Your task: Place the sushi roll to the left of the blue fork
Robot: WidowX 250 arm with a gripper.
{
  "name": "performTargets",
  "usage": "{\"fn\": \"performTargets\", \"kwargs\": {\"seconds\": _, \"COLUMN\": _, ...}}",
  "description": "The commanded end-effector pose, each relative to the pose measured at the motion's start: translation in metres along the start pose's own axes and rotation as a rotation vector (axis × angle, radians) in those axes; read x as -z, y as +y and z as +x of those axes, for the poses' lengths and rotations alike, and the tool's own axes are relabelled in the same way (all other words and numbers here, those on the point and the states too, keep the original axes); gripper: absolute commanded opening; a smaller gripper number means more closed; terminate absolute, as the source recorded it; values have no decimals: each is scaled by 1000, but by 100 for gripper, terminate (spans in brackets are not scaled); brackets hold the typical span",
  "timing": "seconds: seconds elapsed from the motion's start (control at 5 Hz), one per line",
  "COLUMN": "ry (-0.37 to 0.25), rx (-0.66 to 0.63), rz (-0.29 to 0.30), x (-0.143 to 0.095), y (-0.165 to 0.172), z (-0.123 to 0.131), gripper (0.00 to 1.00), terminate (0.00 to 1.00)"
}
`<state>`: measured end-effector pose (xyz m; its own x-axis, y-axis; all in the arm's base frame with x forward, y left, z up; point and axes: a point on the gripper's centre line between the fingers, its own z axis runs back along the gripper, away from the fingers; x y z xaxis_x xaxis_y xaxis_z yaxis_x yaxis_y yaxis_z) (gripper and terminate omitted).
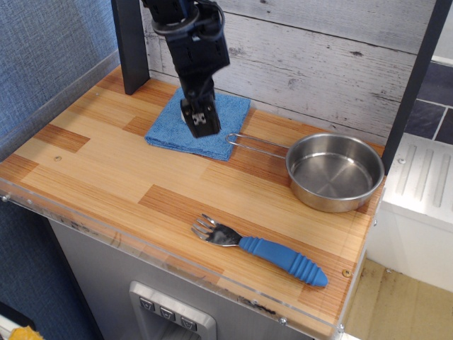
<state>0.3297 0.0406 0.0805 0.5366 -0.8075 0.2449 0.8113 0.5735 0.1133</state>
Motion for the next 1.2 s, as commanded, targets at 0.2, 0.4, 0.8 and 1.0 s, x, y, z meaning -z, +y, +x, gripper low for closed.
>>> {"fn": "performTargets", "kwargs": {"seconds": 0.2, "ry": 26, "rx": -23, "rz": 75, "x": 9, "y": 74, "z": -7, "gripper": 100, "terminate": 0}}
{"fn": "performTargets", "kwargs": {"seconds": 0.4, "ry": 57, "rx": -6, "rz": 78, "x": 20, "y": 81, "z": -8, "gripper": 100, "terminate": 0}}
{"fn": "performTargets", "kwargs": {"seconds": 0.8, "ry": 91, "rx": 42, "rz": 51, "x": 39, "y": 75, "z": -12, "gripper": 100, "terminate": 0}}
{"fn": "performTargets", "kwargs": {"seconds": 1.0, "ry": 103, "rx": 50, "rz": 56, "x": 40, "y": 71, "z": -10, "gripper": 0, "terminate": 0}}
